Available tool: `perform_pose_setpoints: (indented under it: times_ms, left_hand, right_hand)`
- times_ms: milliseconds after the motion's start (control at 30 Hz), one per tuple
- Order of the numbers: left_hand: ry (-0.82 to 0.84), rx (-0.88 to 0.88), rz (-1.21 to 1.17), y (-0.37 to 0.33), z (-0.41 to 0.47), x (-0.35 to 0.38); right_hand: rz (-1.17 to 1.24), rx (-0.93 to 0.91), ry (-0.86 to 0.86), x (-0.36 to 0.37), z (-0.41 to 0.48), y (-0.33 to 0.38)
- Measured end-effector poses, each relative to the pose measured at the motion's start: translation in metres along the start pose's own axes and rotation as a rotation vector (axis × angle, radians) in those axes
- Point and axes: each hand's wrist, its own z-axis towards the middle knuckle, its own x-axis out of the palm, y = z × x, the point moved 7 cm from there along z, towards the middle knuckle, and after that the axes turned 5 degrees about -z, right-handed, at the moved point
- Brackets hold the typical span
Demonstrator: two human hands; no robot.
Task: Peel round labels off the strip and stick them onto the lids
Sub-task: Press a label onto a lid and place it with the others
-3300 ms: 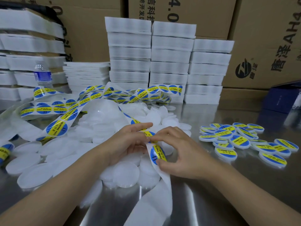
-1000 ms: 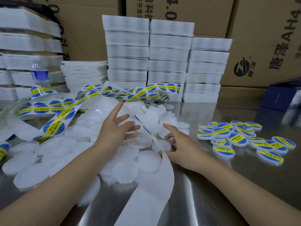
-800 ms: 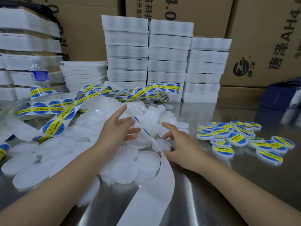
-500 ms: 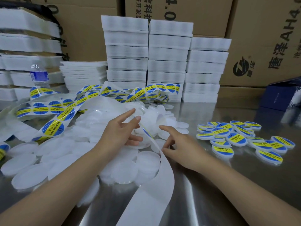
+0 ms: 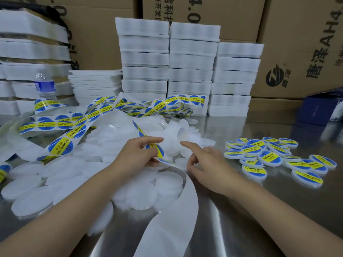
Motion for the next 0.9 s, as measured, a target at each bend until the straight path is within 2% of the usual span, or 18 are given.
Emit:
perform_pose_setpoints:
  times_ms: [100,267,400,667,900]
  left_hand:
    - [0.034,-0.028,0.001,-0.002,-0.003,0.003]
    - [0.100,-0.037,0.010,-0.004,-0.007,0.009]
    - [0.085,0.045,0.061,-0.008,-0.006,0.008]
    - [0.258,0.037,0.106,-0.011,-0.016,0.020]
    - [0.350,-0.032,0.140,-0.010,-0.020,0.026]
  right_hand:
    - [0.117,0.001,-0.120,-0.010,0.000,0.000]
    - [0.651,0.167,-0.245,-0.015,0.001,-0.012]
    - [0.992,0.237,-0.241,-0.012,0.002,-0.015]
    - [1.280,0.378,-0.093,0.003,0.001,-0.014]
    - [1.389,0.413,-0.112,0.001,0.000,-0.017]
